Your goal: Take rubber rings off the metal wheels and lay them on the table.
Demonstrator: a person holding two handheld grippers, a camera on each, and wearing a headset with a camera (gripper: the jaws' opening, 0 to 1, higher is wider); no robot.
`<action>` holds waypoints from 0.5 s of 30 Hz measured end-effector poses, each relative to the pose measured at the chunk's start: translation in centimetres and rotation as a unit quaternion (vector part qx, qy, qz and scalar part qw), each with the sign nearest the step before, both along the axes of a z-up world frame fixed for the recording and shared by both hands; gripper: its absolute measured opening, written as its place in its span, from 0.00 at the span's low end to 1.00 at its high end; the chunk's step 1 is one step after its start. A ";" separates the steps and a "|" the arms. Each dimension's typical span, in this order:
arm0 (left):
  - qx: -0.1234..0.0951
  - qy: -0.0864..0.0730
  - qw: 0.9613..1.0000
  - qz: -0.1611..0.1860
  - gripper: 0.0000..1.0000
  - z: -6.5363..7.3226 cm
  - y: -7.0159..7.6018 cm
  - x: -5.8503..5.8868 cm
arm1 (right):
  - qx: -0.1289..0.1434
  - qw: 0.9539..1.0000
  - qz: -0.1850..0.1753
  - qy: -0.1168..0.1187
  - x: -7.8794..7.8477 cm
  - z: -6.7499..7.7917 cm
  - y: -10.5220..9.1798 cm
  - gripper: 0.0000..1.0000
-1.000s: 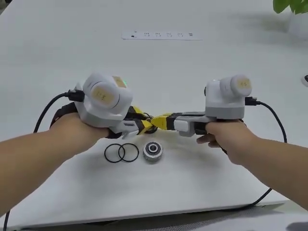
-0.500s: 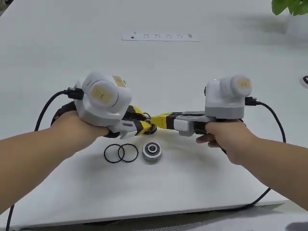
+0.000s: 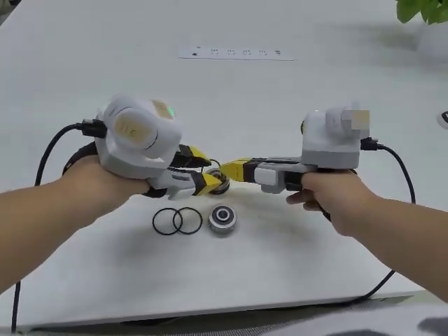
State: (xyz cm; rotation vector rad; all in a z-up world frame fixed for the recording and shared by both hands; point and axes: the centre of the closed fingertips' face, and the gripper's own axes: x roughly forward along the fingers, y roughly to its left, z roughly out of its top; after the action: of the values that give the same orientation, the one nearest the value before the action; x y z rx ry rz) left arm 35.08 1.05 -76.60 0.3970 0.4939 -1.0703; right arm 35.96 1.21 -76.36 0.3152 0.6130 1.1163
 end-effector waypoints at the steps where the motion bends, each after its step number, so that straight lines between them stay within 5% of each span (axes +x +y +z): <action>1: -0.003 -0.001 1.000 0.001 0.24 0.3 0.1 -0.1 | 0.002 1.000 0.000 -0.001 0.0 0.1 0.0 0.00; 15: -0.027 -0.002 1.000 0.007 0.35 2.0 1.4 -1.0 | 0.015 1.000 0.006 -0.001 -0.4 1.0 0.5 0.00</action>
State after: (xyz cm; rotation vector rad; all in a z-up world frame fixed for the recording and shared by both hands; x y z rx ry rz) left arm 34.05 2.41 -74.65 0.3477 0.4631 -1.0677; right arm 35.55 1.69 -75.31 0.3366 0.5970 1.1376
